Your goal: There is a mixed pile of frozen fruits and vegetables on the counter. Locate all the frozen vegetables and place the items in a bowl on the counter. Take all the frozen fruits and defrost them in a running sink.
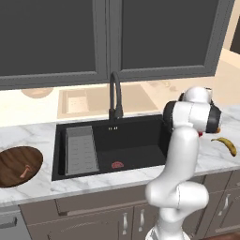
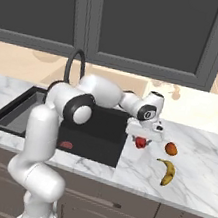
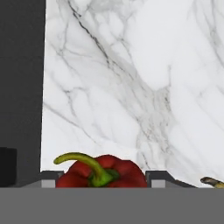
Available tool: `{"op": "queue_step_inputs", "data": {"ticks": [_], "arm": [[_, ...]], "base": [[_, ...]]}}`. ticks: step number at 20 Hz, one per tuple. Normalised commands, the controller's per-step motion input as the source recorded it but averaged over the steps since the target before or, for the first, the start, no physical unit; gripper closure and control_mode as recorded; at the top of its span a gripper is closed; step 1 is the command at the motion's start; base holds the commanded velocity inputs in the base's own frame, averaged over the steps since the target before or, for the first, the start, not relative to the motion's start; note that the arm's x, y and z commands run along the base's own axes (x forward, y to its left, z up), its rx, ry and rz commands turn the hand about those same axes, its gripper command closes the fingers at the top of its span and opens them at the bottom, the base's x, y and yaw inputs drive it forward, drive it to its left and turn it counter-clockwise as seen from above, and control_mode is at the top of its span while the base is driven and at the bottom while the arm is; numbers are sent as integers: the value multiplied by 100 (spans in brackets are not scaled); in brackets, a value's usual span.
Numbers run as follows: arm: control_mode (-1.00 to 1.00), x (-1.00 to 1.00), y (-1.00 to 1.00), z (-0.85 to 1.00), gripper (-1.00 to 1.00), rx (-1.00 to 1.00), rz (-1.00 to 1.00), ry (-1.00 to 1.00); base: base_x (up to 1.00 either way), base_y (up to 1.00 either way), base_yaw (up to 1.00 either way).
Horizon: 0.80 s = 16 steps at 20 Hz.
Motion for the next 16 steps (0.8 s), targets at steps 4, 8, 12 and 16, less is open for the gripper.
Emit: {"op": "queue_step_inputs", "data": {"ticks": [4, 8, 12, 16], "arm": [[-100, -18, 93, 56, 100, -1, 7, -5], [-100, -39, 74, 63, 100, 0, 7, 0], [-100, -71, 51, 45, 100, 3, 11, 0], [-100, -87, 38, 25, 100, 7, 14, 0]], "base": [[0, 0, 0], [0, 0, 0], [0, 0, 0], [0, 0, 0]]}}
